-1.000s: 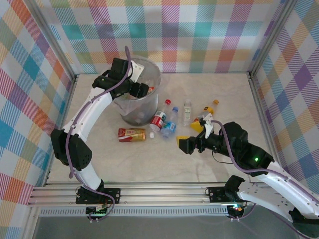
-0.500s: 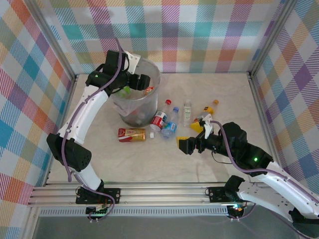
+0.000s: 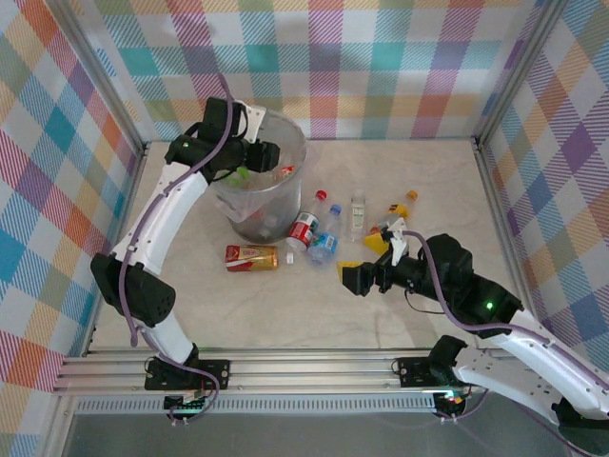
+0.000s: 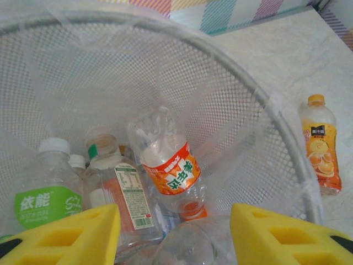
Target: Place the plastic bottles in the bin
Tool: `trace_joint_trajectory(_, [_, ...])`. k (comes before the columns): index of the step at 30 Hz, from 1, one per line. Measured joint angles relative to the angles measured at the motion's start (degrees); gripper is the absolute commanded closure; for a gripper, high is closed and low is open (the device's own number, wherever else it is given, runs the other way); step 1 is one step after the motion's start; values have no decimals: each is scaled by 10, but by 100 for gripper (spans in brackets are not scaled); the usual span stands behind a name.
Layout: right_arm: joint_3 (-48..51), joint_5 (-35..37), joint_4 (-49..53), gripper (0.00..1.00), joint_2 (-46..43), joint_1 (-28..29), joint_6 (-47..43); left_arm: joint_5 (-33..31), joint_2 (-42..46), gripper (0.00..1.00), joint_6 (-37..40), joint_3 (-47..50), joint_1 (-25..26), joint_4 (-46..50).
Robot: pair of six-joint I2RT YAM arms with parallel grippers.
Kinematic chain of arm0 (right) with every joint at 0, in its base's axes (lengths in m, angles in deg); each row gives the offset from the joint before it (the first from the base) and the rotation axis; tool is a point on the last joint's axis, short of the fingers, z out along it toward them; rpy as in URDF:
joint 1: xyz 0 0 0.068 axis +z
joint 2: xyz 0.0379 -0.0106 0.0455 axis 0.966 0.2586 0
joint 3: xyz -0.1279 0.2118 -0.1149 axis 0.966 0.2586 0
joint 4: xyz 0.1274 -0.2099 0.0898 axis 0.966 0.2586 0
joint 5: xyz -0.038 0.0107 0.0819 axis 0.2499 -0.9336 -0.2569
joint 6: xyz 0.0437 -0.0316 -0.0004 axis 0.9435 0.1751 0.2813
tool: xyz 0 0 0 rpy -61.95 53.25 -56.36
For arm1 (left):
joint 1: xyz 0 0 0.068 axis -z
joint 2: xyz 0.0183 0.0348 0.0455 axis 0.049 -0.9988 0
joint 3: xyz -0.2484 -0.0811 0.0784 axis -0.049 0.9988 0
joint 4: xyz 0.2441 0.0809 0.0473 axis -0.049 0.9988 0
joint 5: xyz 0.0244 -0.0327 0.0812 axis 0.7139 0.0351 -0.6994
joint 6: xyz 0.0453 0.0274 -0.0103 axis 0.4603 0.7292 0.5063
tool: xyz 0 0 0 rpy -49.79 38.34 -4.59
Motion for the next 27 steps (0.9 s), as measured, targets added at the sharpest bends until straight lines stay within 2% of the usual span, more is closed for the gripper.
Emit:
trace_joint_trajectory(9, [0,2,3,0,0,0,3,23,0,48,-15,53,1,-3])
trace_joint_trajectory(19, [0,104,45,0,38,-4,33,24,-3,38,-29,19,0,14])
trace_joint_trajectory(27, [0,126,59,4,67,-65,64,30,24,32,-66,-19,0,13])
